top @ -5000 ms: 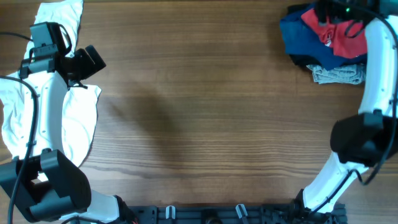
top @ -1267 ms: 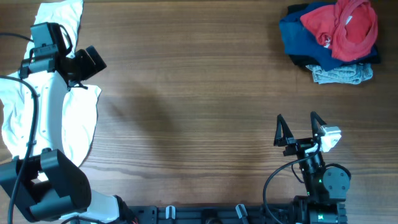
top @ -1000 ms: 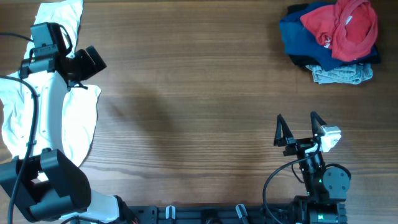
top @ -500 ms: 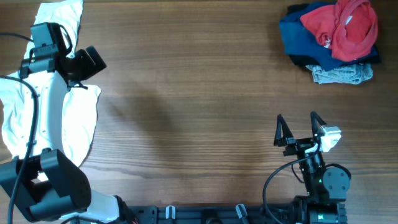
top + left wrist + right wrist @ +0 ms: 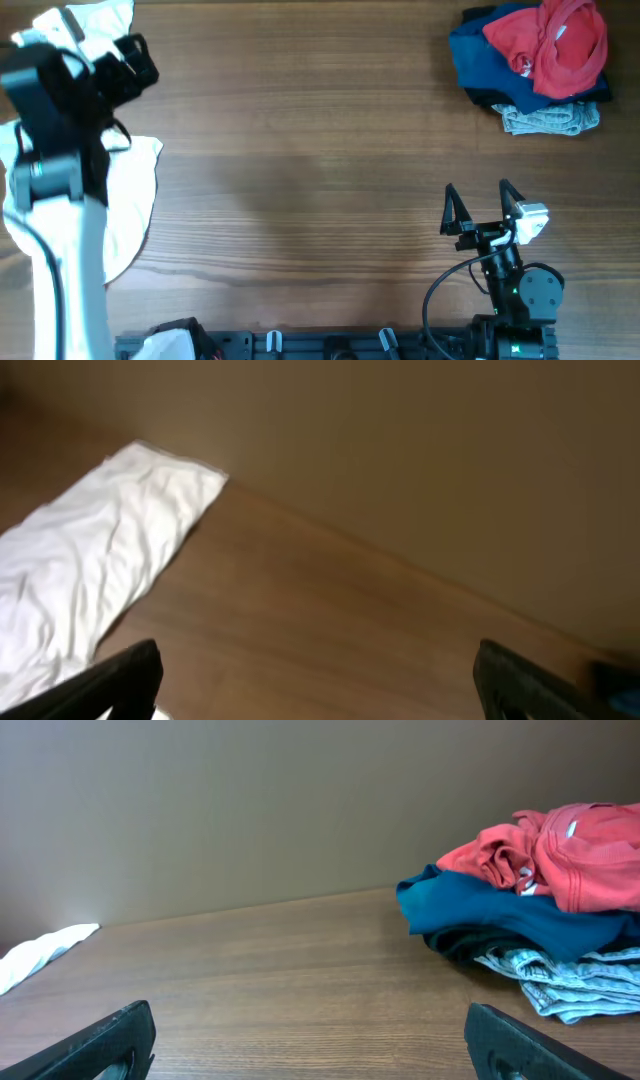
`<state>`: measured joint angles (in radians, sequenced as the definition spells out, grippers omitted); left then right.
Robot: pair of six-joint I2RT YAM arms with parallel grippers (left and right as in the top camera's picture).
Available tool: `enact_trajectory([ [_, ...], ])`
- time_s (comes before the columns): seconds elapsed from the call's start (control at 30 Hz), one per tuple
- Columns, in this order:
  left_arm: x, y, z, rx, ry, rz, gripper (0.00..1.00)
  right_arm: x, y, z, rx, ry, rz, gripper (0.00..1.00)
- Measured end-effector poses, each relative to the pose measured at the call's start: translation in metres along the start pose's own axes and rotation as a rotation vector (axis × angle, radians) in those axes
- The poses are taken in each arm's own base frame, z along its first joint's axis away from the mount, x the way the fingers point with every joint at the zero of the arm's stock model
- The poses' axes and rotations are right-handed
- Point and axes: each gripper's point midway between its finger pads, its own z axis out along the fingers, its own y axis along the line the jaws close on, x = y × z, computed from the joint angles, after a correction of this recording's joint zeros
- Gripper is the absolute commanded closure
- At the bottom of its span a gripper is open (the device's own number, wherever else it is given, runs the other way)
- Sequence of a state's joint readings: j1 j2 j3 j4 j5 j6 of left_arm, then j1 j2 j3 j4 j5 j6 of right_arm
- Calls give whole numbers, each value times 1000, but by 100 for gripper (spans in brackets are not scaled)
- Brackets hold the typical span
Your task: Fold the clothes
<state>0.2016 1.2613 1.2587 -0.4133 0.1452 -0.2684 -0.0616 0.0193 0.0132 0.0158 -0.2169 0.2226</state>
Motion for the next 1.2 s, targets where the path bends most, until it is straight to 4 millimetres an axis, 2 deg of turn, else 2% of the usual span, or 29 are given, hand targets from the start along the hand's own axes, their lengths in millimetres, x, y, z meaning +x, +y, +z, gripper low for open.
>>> enact_trajectory([
  [0.03,-3,-5,-7,20,-34,7,0,0,0,0,0,0,0,0],
  [0.07,-2,-15,-24,62,-90,23,0,0,0,0,0,0,0,0],
  [0.13,4,-17,-41,92,-157,34,0,0,0,0,0,0,0,0],
  [0.37,64,-1,-84,129,-262,51,0,1,0,0,0,1,0,0],
  [0.5,95,9,-97,152,-325,60,0,1,0,0,1,1,0,0],
  [0.63,131,20,-101,172,-360,67,0,2,0,0,1,2,0,0],
  [0.73,150,26,-103,185,-390,72,0,2,0,0,0,2,0,0],
  [0.9,165,31,-103,194,-413,76,0,2,0,0,0,2,0,0],
  [1.1,151,23,-119,246,-551,98,0,2,0,0,0,2,0,0],
  [1.2,152,24,-118,256,-582,103,0,2,0,0,0,2,0,0],
])
